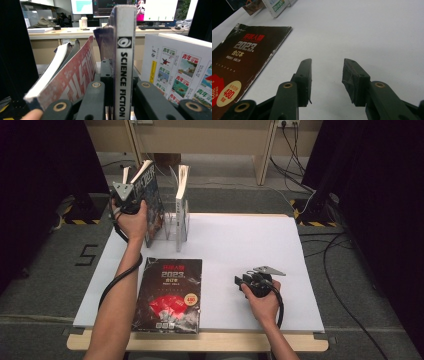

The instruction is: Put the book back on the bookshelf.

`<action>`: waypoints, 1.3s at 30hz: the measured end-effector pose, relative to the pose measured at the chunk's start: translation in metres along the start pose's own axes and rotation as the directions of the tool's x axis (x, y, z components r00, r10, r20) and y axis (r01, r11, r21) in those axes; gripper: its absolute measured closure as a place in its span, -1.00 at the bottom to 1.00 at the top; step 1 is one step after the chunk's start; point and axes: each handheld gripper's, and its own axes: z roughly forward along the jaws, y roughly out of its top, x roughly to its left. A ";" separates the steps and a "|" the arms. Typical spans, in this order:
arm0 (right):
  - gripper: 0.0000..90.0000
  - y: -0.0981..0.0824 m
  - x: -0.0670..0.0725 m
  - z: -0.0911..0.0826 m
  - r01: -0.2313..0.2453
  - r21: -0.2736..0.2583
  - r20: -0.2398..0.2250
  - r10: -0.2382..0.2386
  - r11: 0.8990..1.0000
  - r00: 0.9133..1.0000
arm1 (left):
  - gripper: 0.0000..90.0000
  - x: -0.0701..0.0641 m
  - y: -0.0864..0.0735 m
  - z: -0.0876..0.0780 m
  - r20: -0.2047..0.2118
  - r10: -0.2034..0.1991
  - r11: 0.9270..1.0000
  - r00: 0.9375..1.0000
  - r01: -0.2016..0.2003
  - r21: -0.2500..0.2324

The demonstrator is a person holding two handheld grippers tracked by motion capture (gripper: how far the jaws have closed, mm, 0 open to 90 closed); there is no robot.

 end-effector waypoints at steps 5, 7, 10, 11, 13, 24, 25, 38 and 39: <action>0.32 0.000 0.000 0.000 -0.003 -0.002 -0.003 0.003 1.000 1.000 | 0.82 -0.001 -0.008 0.002 -0.004 0.009 1.000 1.000 -0.009 0.012; 0.32 0.000 0.000 0.000 -0.007 0.000 -0.004 0.007 1.000 1.000 | 0.82 0.000 -0.011 0.001 -0.009 0.013 1.000 1.000 -0.013 0.006; 0.32 0.000 0.000 0.000 0.001 0.000 -0.003 -0.001 1.000 1.000 | 0.81 0.002 -0.011 -0.001 0.003 0.011 1.000 1.000 -0.011 0.011; 0.32 0.000 0.001 0.000 -0.003 0.002 -0.005 0.003 1.000 1.000 | 0.81 0.003 -0.011 -0.002 0.009 0.018 1.000 1.000 -0.018 0.018; 0.32 -0.001 0.001 0.001 -0.005 0.002 -0.004 0.005 1.000 1.000 | 0.80 0.005 -0.011 -0.004 0.017 0.026 0.999 1.000 -0.027 0.027; 0.32 -0.001 0.004 0.003 0.004 0.012 -0.009 -0.004 1.000 1.000 | 0.69 0.018 -0.006 -0.025 0.073 -0.016 0.994 0.997 0.008 0.113; 0.32 -0.001 0.004 0.003 0.007 0.012 -0.005 -0.007 1.000 1.000 | 0.67 0.019 -0.005 -0.026 0.076 -0.025 0.994 0.997 0.016 0.110; 0.31 -0.001 0.004 0.003 -0.005 0.020 -0.006 0.005 1.000 1.000 | 0.61 0.020 0.004 -0.041 0.097 -0.019 0.991 0.995 0.005 0.137; 0.31 -0.001 0.004 0.003 -0.004 0.019 -0.007 0.004 1.000 1.000 | 0.61 0.020 0.004 -0.042 0.100 -0.017 0.991 0.995 0.004 0.136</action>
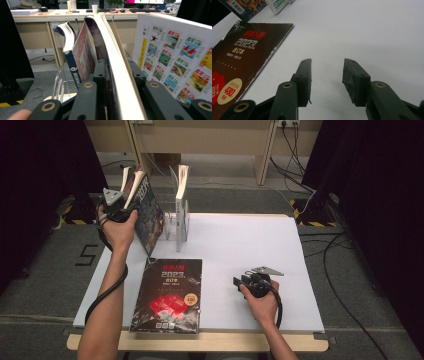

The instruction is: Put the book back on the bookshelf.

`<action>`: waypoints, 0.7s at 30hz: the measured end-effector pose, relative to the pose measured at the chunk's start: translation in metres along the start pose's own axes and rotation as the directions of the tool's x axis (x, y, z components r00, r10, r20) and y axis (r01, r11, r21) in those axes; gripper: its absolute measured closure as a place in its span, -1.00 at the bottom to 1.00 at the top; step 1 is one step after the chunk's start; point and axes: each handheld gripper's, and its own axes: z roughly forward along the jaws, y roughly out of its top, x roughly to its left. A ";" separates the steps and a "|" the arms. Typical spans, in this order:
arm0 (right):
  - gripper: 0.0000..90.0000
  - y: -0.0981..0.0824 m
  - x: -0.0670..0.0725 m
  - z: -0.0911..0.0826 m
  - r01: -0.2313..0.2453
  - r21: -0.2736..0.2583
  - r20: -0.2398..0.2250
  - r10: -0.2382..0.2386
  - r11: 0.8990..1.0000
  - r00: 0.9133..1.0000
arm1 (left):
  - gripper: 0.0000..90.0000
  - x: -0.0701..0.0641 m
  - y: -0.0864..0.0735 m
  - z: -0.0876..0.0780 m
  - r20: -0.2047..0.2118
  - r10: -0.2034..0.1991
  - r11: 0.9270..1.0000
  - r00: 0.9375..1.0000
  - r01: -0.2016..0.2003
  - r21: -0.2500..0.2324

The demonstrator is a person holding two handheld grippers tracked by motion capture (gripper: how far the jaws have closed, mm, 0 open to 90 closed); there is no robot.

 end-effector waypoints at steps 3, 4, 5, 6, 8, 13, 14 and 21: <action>0.31 0.000 0.001 0.000 0.003 0.001 -0.002 -0.003 1.000 1.000 | 0.59 -0.001 -0.002 -0.002 0.009 0.002 1.000 1.000 -0.002 0.012; 0.31 0.000 0.001 0.000 0.007 0.002 0.000 -0.007 1.000 1.000 | 0.59 0.000 -0.003 -0.003 0.015 0.003 1.000 1.000 -0.003 0.013; 0.31 0.000 0.002 0.000 0.006 0.002 0.000 -0.006 1.000 1.000 | 0.59 0.000 -0.003 -0.005 0.018 0.004 1.000 1.000 -0.004 0.013; 0.31 0.000 0.002 0.000 0.007 0.000 0.001 -0.007 1.000 1.000 | 0.59 0.000 -0.003 -0.006 0.018 0.003 1.000 1.000 -0.003 0.010; 0.31 0.000 0.001 0.000 0.002 0.001 -0.004 -0.002 1.000 1.000 | 0.58 0.000 -0.003 -0.010 0.018 0.004 1.000 1.000 -0.004 0.008; 0.30 0.000 0.001 0.001 -0.003 0.007 -0.003 0.003 1.000 1.000 | 0.59 -0.001 -0.003 -0.016 0.034 0.004 0.999 0.999 -0.006 0.034; 0.30 0.000 0.001 0.001 0.001 0.007 -0.002 -0.001 1.000 1.000 | 0.61 -0.001 -0.002 -0.017 0.034 0.001 0.999 0.999 -0.002 0.042; 0.30 0.000 0.000 0.001 -0.004 0.019 -0.003 0.004 1.000 1.000 | 0.76 -0.001 0.000 -0.018 0.010 -0.015 0.997 1.000 0.014 0.082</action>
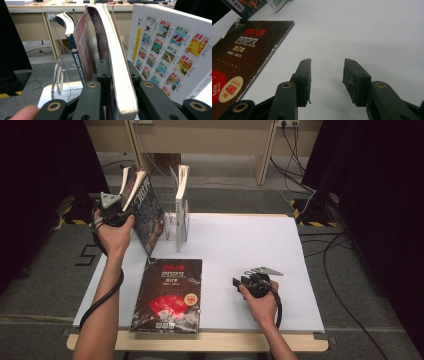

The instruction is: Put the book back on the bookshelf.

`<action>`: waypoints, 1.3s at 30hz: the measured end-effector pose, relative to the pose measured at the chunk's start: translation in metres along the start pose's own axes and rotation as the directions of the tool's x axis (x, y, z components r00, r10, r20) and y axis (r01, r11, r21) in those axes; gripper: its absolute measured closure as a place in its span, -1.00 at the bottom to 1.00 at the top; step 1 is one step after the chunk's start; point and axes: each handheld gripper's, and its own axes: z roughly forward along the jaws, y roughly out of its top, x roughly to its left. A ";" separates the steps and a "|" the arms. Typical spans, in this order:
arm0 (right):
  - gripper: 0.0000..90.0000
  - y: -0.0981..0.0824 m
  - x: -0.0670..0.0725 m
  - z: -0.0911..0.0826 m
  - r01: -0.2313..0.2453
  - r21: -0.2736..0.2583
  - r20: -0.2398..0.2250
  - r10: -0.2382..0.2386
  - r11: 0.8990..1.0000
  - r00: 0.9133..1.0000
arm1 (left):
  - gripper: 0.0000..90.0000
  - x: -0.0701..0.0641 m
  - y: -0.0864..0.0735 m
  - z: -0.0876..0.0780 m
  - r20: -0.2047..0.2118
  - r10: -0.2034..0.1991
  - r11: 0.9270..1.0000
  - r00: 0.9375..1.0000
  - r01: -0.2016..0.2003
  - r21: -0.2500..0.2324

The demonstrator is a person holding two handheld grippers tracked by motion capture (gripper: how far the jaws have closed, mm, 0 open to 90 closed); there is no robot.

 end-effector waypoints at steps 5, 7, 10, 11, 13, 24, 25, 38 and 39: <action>0.30 0.000 0.000 0.001 -0.006 0.008 0.002 0.006 1.000 1.000 | 0.81 -0.001 0.003 0.000 0.010 -0.012 0.999 1.000 0.012 0.029; 0.30 0.000 0.000 0.001 -0.002 0.010 0.002 0.002 1.000 1.000 | 0.82 -0.001 0.003 0.000 0.012 -0.018 0.999 1.000 0.017 0.032; 0.30 -0.001 -0.001 0.001 -0.004 0.013 0.005 0.004 1.000 1.000 | 0.82 0.000 0.003 0.000 0.032 -0.034 0.999 0.999 0.033 0.034; 0.30 -0.001 -0.001 0.001 -0.005 0.013 0.007 0.005 1.000 1.000 | 0.82 0.001 0.003 0.001 0.033 -0.038 0.999 0.999 0.037 0.031; 0.30 -0.001 -0.001 0.001 -0.005 0.013 0.007 0.005 1.000 1.000 | 0.82 0.003 0.002 0.001 0.035 -0.048 0.999 0.998 0.047 0.020; 0.30 0.000 -0.002 0.001 -0.004 0.008 0.006 0.004 1.000 1.000 | 0.83 0.004 0.000 0.004 0.035 -0.059 0.998 0.998 0.060 -0.033; 0.30 0.000 -0.003 0.001 -0.005 0.007 0.007 0.005 1.000 1.000 | 0.83 0.004 0.000 0.004 0.036 -0.059 0.998 0.998 0.060 -0.034; 0.30 0.000 -0.002 0.000 -0.009 0.003 0.008 0.008 1.000 1.000 | 0.83 0.001 0.005 0.005 0.028 -0.051 0.997 0.998 0.053 -0.062; 0.30 0.000 -0.002 0.000 -0.009 0.003 0.008 0.009 1.000 1.000 | 0.83 0.002 0.006 0.006 0.029 -0.051 0.997 0.998 0.052 -0.062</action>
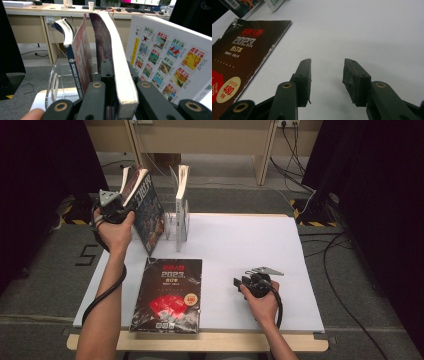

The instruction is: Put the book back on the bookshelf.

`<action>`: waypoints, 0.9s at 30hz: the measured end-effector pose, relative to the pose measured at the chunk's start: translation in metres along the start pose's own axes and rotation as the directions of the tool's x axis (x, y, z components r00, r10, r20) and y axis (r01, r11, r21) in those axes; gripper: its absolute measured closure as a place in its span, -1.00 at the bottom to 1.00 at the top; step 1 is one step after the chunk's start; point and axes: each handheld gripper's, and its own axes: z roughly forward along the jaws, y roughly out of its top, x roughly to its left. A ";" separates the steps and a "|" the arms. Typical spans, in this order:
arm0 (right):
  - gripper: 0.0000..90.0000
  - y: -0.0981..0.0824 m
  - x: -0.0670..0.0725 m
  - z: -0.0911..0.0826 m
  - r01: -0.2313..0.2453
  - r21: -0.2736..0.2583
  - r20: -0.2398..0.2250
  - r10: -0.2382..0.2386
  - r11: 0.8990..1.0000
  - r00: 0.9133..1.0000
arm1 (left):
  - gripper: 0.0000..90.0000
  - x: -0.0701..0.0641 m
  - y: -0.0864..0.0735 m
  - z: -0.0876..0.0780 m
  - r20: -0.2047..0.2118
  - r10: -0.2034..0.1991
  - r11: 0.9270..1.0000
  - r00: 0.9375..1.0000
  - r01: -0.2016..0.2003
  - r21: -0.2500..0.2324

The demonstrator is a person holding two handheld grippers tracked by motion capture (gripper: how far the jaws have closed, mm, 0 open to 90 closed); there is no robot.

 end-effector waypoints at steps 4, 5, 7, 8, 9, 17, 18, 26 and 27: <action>0.30 0.000 0.000 0.000 0.001 0.000 -0.001 -0.001 1.000 1.000 | 0.83 0.001 0.002 0.002 0.000 -0.005 1.000 1.000 0.005 -0.004; 0.30 0.000 0.000 0.000 0.000 0.001 -0.002 0.000 1.000 1.000 | 0.83 0.001 0.002 0.003 -0.002 -0.005 1.000 1.000 0.005 -0.008; 0.30 0.000 0.000 0.000 0.002 0.001 -0.001 -0.002 1.000 1.000 | 0.83 0.000 0.002 0.003 -0.008 0.003 1.000 1.000 -0.003 -0.013; 0.30 0.000 0.000 0.000 0.000 0.001 -0.001 0.000 1.000 1.000 | 0.83 0.000 0.003 0.003 -0.010 0.005 1.000 1.000 -0.006 -0.015; 0.30 0.000 0.000 0.000 -0.001 0.000 -0.001 0.001 1.000 1.000 | 0.83 0.000 0.003 0.004 -0.010 0.009 1.000 1.000 -0.009 -0.015; 0.30 0.000 0.000 0.000 0.001 -0.001 -0.002 -0.001 1.000 1.000 | 0.83 -0.001 0.005 0.008 -0.013 0.011 1.000 1.000 -0.011 -0.023; 0.30 0.000 0.000 0.000 -0.005 -0.002 -0.002 0.005 1.000 1.000 | 0.83 -0.001 0.005 0.008 -0.013 0.012 1.000 1.000 -0.012 -0.024; 0.30 0.000 0.000 0.000 -0.004 -0.006 -0.004 0.004 1.000 1.000 | 0.83 -0.002 0.006 0.011 -0.015 0.012 0.999 1.000 -0.012 -0.033; 0.30 0.000 0.000 0.000 -0.004 -0.005 -0.004 0.004 1.000 1.000 | 0.83 -0.003 0.006 0.012 -0.016 0.015 0.999 1.000 -0.015 -0.034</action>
